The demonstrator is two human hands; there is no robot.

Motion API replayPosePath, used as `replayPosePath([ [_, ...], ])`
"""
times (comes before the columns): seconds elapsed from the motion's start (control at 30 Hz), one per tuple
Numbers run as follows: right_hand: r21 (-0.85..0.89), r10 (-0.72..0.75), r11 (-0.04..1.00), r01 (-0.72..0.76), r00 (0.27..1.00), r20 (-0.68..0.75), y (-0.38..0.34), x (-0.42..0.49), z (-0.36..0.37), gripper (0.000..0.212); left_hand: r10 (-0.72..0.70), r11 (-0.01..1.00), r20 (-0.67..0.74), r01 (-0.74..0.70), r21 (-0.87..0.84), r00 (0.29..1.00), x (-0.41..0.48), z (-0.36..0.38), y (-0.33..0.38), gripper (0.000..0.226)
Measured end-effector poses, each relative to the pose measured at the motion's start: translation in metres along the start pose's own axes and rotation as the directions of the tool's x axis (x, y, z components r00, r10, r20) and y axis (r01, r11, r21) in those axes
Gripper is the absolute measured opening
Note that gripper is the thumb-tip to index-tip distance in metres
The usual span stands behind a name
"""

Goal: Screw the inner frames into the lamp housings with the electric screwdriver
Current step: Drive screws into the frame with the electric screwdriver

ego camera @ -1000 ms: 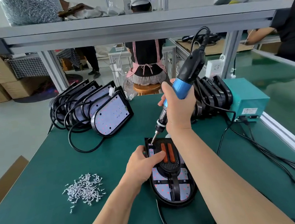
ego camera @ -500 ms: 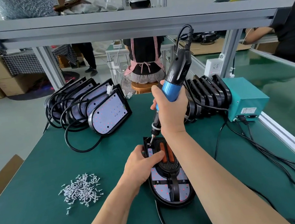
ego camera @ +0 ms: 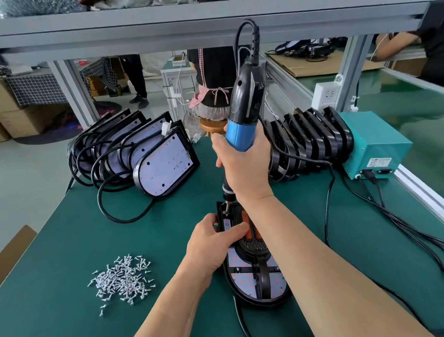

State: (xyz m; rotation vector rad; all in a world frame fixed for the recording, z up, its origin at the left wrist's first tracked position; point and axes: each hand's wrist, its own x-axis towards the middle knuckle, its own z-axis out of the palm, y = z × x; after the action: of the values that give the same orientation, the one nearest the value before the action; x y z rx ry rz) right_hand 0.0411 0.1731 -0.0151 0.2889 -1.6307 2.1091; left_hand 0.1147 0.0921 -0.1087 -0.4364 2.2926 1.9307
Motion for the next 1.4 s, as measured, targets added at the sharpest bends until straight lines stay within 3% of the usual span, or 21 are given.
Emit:
replayPosePath([
  [0.33,0.056,0.095,0.993,-0.103,0.987,0.13,0.003,0.002,-0.009,0.019,-0.012,1.0,0.007,0.012,0.01,1.0,-0.001,0.0,-0.002,0.057],
  [0.67,0.116,0.044,0.99,-0.075,0.966,0.253,-0.018,0.006,-0.016,0.028,-0.018,1.0,0.031,0.018,-0.006,0.999,-0.001,-0.001,-0.001,0.067],
  [0.87,0.28,0.008,0.959,-0.033,0.996,0.089,-0.05,0.026,-0.042,0.025,-0.013,1.0,0.031,0.013,0.008,0.999,-0.002,-0.003,-0.001,0.071],
  [1.0,0.371,0.105,0.928,-0.041,0.983,-0.152,-0.048,0.019,-0.085,0.02,-0.004,1.0,0.026,0.004,0.012,1.0,-0.003,-0.003,0.002,0.07],
  [1.13,0.569,0.39,0.811,-0.135,0.85,-0.355,-0.03,-0.005,-0.132,0.02,-0.008,1.0,0.03,0.008,0.009,1.0,-0.006,-0.001,0.004,0.068],
  [1.23,0.656,0.522,0.742,-0.141,0.734,-0.433,-0.015,-0.025,-0.163,0.019,-0.017,1.0,0.031,0.017,0.006,0.999,-0.01,-0.001,0.006,0.064],
  [1.4,0.629,0.599,0.736,-0.25,0.674,-0.433,0.008,-0.052,-0.184,0.02,-0.021,1.0,0.032,0.02,0.007,0.999,-0.015,-0.001,0.01,0.061],
])
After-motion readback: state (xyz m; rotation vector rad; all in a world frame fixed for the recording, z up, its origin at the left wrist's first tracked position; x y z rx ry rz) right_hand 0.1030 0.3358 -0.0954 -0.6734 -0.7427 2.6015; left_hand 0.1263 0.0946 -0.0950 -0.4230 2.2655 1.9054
